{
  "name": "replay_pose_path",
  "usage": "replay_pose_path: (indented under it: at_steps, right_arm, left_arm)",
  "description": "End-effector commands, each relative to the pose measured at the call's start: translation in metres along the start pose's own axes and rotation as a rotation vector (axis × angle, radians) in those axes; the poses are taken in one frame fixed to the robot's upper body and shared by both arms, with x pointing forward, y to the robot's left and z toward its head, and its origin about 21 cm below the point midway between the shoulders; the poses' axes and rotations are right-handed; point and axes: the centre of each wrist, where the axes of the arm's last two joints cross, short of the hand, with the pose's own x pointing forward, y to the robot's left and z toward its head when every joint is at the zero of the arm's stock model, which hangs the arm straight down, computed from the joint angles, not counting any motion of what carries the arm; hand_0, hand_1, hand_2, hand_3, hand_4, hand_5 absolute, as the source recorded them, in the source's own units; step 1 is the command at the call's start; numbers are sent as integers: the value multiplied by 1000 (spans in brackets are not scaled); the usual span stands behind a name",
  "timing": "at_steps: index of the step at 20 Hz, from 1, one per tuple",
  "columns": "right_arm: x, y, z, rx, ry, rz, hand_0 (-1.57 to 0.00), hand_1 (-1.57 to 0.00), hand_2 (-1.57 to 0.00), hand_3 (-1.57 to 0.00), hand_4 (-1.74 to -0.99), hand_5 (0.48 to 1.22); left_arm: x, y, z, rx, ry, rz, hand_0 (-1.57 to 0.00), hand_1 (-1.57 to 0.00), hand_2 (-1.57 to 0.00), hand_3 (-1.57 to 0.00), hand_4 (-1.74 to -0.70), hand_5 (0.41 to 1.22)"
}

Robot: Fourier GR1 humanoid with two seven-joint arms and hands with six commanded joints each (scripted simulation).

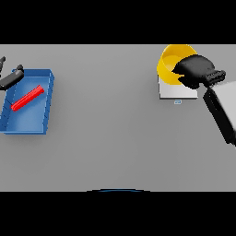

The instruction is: Pick up the red beaker and tilt it to pour out 1 green nut into yellow bowl. Pick up the yellow bowl and place it on the metallic measuring scale.

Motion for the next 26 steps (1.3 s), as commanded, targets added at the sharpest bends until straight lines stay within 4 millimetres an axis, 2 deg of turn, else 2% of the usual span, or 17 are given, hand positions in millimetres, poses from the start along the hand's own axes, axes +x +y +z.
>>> replay_pose_path:
  at_steps: [1, 2, 6, 9, 14, 15, 16, 17, 19, 21, 23, 26]
  right_arm:
    - [-3, 3, -3, 7, 14, -12, -1570, -1571, -1500, -1181, -1741, 1221]
    - [-6, 5, -5, 4, 13, -21, -1570, -1571, -1475, -1206, -1741, 1221]
    - [-15, 22, -8, 34, 15, -60, -1571, -1571, -1398, -1342, -1741, 1221]
    - [-17, 30, -13, 43, 44, -74, -1571, -1571, -1382, -1384, -1741, 1221]
    - [-18, 37, -16, 65, 41, -79, -1571, -1571, -1374, -1448, -1741, 1221]
    - [-19, 36, -16, 63, 42, -84, -1571, -1571, -1404, -1376, -1741, 1221]
    - [-19, 36, -16, 67, 47, -92, -1565, -1496, -1437, -1249, -1741, 1221]
    - [-19, 36, -17, 75, 51, -93, -1558, -1428, -1343, -1110, -1682, 1221]
    - [-22, 34, -15, 84, 60, -115, -1335, -1125, -1007, -816, -1592, 1074]
    - [-20, 34, -16, 87, 67, -157, -946, -811, -708, -576, -1535, 965]
    - [-20, 34, -15, 105, 70, -180, -605, -556, -470, -391, -1496, 890]
    - [-22, 36, -14, 111, 67, -176, -309, -304, -240, -206, -1461, 833]
  left_arm:
    - [1, -1, -1, 1, 4, -3, 1, 1, 1, 1, -865, 779]
    - [2, -6, -3, -4, 8, -10, 1, 1, 1, 1, -863, 784]
    - [4, -5, -6, -6, 12, -21, 1, 1, 1, 1, -858, 804]
    - [-1, -5, -4, -10, 12, -11, 1, 1, 1, 1, -854, 807]
    - [4, -4, -6, -7, 9, -13, 1, 1, 1, 1, -844, 783]
    - [4, -4, -5, -10, 9, -15, 1, 1, 1, 1, -842, 780]
    - [1, -3, -6, -8, 3, -20, 1, 1, 1, 1, -838, 779]
    - [0, -3, -5, -14, 4, -19, 1, 1, 1, 1, -836, 775]
    - [-1, -9, -5, -24, 2, -14, 1, 1, 1, 1, -836, 774]
    - [3, -8, -4, -16, 8, -13, 1, 1, 1, 1, -835, 768]
    - [1, -4, -4, -13, 7, -3, 1, 1, 1, 1, -840, 764]
    - [3, -4, -6, -17, 6, -8, 1, 1, 1, 1, -832, 749]
